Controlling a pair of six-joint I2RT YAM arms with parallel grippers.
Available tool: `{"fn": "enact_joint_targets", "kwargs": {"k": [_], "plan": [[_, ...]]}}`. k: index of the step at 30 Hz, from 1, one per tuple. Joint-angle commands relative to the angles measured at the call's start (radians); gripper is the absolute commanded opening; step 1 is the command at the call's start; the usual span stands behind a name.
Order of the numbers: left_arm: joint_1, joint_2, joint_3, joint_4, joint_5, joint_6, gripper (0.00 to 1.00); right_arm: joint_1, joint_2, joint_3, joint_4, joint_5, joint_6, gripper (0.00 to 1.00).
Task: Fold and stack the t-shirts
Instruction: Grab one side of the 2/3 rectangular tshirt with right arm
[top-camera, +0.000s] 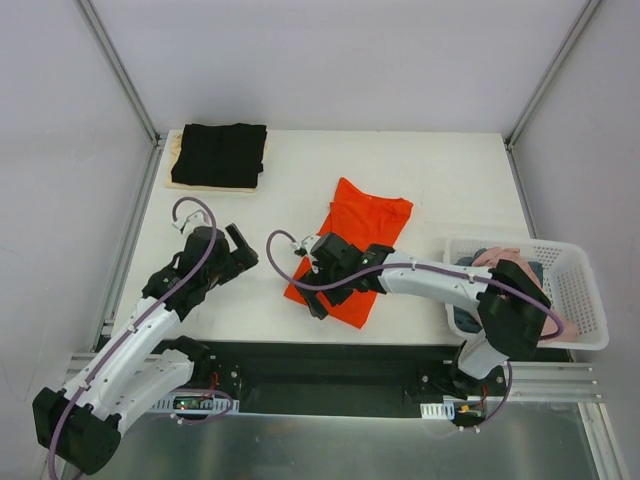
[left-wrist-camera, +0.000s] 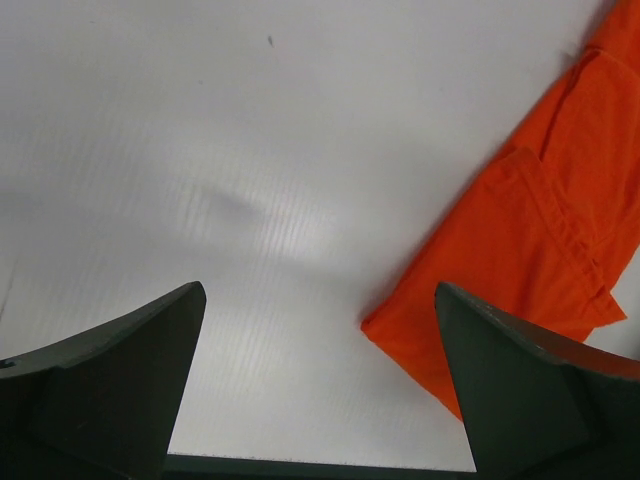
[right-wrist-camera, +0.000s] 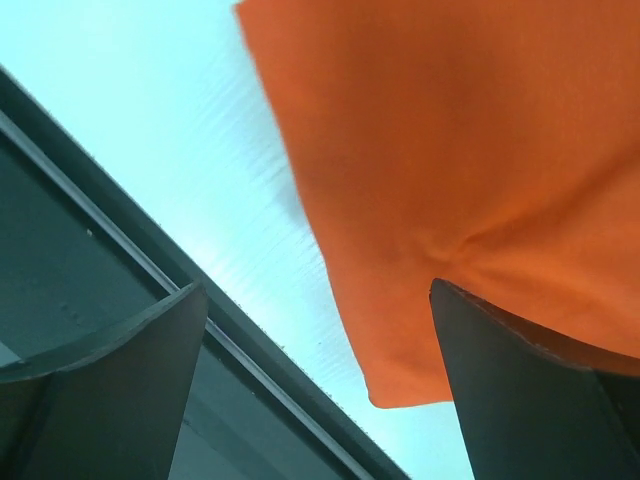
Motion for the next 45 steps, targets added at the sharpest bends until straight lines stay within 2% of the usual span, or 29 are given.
{"fn": "enact_joint_targets", "kwargs": {"k": [1,7,10,12,17,20,21,22,28,29,31,32,34,35,37,38,41,45], "plan": [[0.071,-0.018,-0.029,-0.047,-0.026,0.014,0.99,0.080,-0.060,-0.036,-0.010,0.129,-0.173,0.96],[0.203,0.048,-0.022,-0.045,0.068,0.004,1.00,0.088,0.016,-0.041,0.013,0.150,-0.210,0.90],[0.240,0.097,0.001,-0.045,0.105,0.012,0.99,0.087,0.056,-0.033,0.018,0.167,-0.222,0.86],[0.251,0.103,0.010,-0.045,0.113,0.018,1.00,0.087,0.081,-0.027,0.013,0.141,-0.221,0.80],[0.292,0.114,0.026,-0.044,0.114,0.018,0.99,0.103,0.079,-0.067,0.024,0.142,-0.172,0.75],[0.304,0.131,0.038,-0.045,0.113,0.021,0.99,0.120,0.090,-0.079,0.029,0.185,-0.163,0.65],[0.307,0.139,0.046,-0.045,0.113,0.024,0.99,0.123,0.110,-0.073,0.026,0.210,-0.161,0.50],[0.310,0.143,0.049,-0.045,0.117,0.026,0.99,0.125,0.121,-0.069,0.021,0.221,-0.156,0.46],[0.323,0.160,0.084,-0.044,0.120,0.030,0.99,0.145,0.171,-0.042,0.007,0.239,-0.123,0.43],[0.324,0.159,0.086,-0.044,0.117,0.032,0.99,0.148,0.171,-0.039,0.004,0.244,-0.118,0.34],[0.326,0.155,0.087,-0.045,0.105,0.037,0.99,0.160,0.168,-0.033,-0.010,0.234,-0.106,0.26],[0.327,0.155,0.087,-0.044,0.099,0.037,0.99,0.162,0.164,-0.032,-0.014,0.222,-0.100,0.19],[0.332,0.154,0.084,-0.044,0.082,0.035,0.99,0.176,0.135,-0.027,-0.030,0.190,-0.075,0.15],[0.332,0.154,0.084,-0.044,0.076,0.035,0.99,0.182,0.119,-0.026,-0.028,0.149,-0.066,0.09],[0.335,0.157,0.084,-0.044,0.065,0.037,0.99,0.194,0.060,-0.026,-0.016,0.091,-0.043,0.07],[0.336,0.157,0.086,-0.044,0.066,0.038,0.99,0.197,0.041,-0.022,-0.010,0.004,-0.029,0.04],[0.337,0.143,0.090,-0.044,0.063,0.040,0.99,0.197,-0.013,-0.003,0.001,-0.132,0.020,0.02],[0.338,0.114,0.090,-0.044,0.047,0.044,0.99,0.192,-0.062,0.060,-0.042,-0.212,0.023,0.01]]}}
